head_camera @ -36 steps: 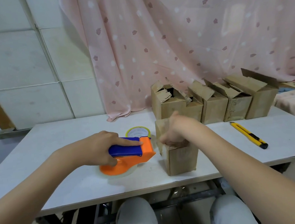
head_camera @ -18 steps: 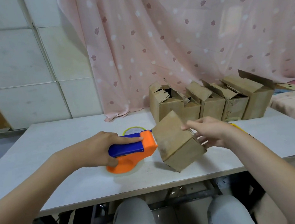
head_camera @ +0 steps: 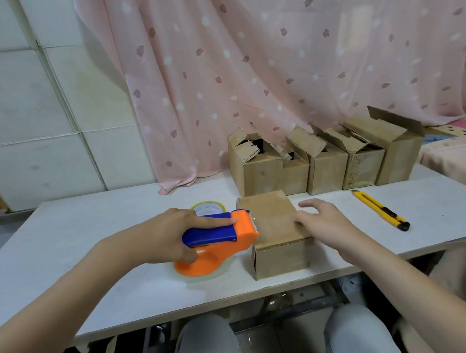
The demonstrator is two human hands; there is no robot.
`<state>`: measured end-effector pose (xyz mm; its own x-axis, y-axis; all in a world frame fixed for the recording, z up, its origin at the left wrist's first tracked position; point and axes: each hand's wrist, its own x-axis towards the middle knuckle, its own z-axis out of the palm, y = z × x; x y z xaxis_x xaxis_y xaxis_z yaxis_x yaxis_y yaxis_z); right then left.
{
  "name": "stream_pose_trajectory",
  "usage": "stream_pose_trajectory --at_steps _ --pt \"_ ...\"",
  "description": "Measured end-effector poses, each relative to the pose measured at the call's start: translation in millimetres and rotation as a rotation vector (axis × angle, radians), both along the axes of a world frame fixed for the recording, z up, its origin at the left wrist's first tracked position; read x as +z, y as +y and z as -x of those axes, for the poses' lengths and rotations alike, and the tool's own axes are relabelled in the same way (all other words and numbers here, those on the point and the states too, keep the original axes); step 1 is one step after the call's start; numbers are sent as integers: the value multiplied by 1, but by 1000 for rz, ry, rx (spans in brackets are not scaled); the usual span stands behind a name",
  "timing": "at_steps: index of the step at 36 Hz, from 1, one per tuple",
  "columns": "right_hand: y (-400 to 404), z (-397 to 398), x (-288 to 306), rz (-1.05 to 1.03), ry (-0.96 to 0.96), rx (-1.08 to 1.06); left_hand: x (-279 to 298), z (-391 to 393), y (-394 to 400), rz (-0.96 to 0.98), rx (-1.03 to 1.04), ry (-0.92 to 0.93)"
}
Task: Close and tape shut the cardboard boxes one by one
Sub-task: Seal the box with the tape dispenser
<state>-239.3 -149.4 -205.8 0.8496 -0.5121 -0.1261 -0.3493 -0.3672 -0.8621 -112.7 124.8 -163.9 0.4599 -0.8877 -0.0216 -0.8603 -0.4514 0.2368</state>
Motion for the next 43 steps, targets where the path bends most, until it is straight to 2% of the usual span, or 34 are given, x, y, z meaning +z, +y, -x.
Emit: stream_pose_trajectory --at_steps 3,4,6,8,12,27,30,34,38,43 --pt "18 9 7 581 -108 158 -1 -1 -1 -3 -1 -4" --pt "27 12 10 694 -140 270 0 -1 -1 -4 -1 -6" --pt "44 15 15 761 -64 492 2 0 -2 -4 2 -7" --pt "52 13 14 886 99 617 3 1 -3 0 -1 -9" --pt "53 7 7 1083 226 606 3 1 -1 6 3 -7" --pt "51 8 5 1069 231 594 7 -11 31 -78 54 -34" --pt "53 11 8 955 182 567 6 -11 43 -75 78 -24" --pt "65 2 19 716 151 400 2 -10 40 -57 67 -69" --pt "73 -29 22 628 304 240 1 -10 35 -55 78 -84" --pt "73 -68 26 515 621 104 1 -10 34 -74 88 -83"
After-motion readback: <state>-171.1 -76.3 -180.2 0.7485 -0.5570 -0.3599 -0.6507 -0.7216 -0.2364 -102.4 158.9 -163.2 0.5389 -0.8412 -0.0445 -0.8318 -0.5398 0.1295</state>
